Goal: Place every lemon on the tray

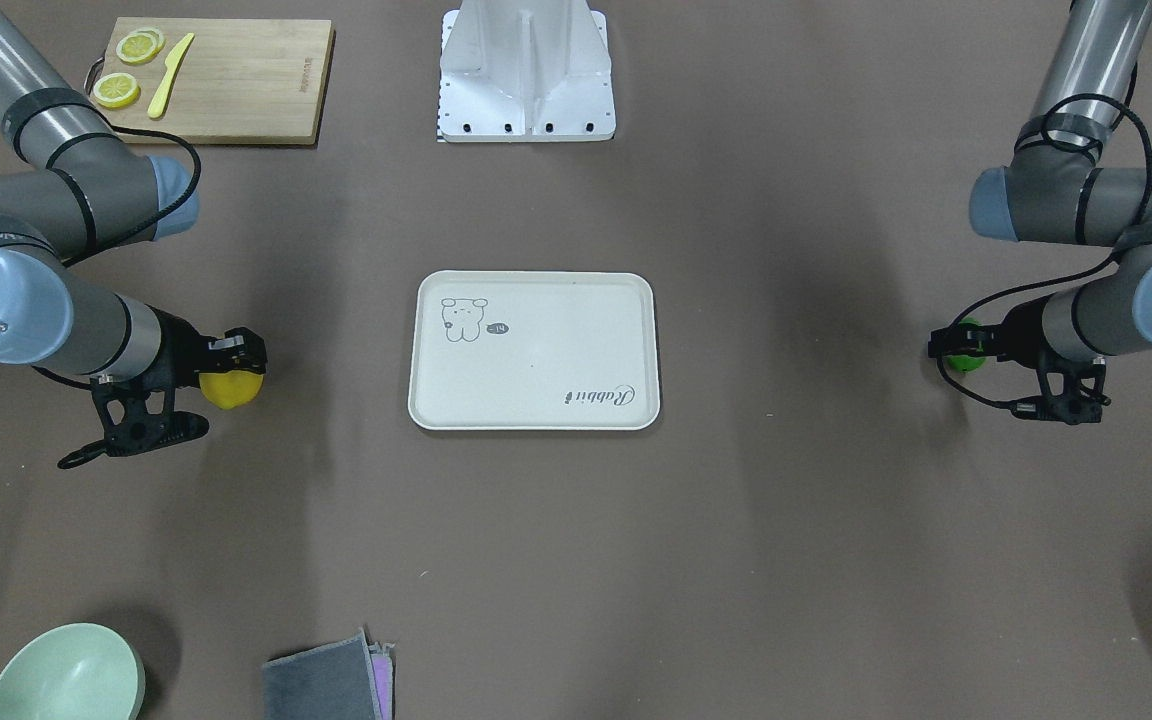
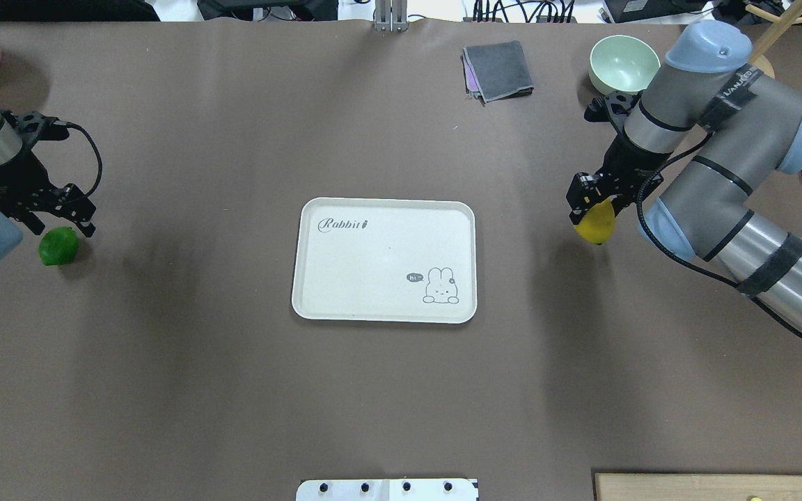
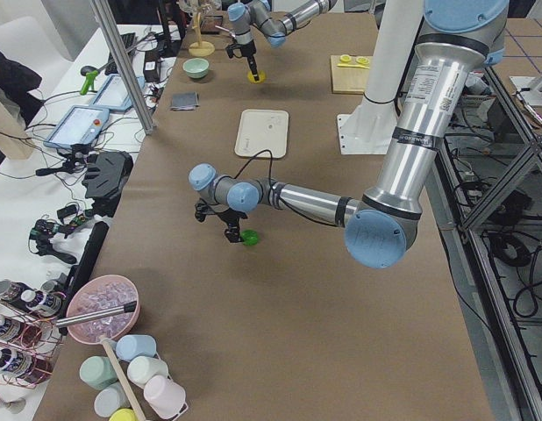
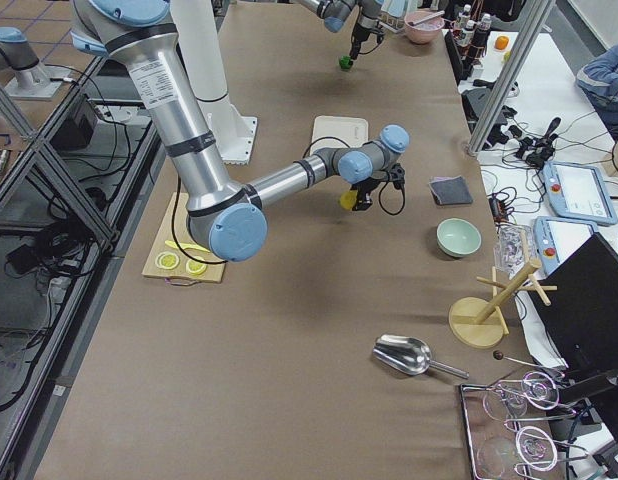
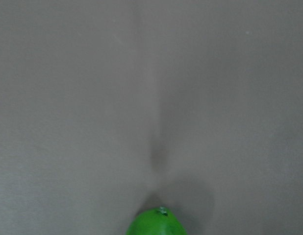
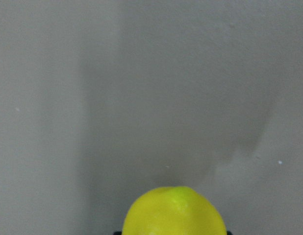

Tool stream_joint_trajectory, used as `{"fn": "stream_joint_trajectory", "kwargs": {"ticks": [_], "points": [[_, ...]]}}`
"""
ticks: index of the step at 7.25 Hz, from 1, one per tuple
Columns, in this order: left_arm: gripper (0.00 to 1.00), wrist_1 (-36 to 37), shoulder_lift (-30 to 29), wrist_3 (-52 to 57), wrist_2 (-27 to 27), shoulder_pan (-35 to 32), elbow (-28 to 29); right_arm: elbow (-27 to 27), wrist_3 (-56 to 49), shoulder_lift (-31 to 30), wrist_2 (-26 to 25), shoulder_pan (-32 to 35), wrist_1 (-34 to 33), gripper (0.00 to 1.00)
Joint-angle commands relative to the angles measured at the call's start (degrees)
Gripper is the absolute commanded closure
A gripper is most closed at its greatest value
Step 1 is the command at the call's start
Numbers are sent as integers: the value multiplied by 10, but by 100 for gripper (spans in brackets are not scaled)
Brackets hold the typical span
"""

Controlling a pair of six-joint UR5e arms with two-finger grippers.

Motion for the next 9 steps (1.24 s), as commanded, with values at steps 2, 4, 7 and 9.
{"fn": "stream_joint_trajectory", "kwargs": {"ticks": [2,4,7,9], "points": [[3,3,8,2,0,17,-3,-9,159,64,7,-41,3,80],[3,4,11,2,0,18,-8,-18,178,93,4,-66,5,80],[45,2,27,2,-2,18,-11,-73,178,136,-19,-97,58,80],[100,23,26,2,-30,9,-22,-78,178,140,-33,-119,59,79]]}}
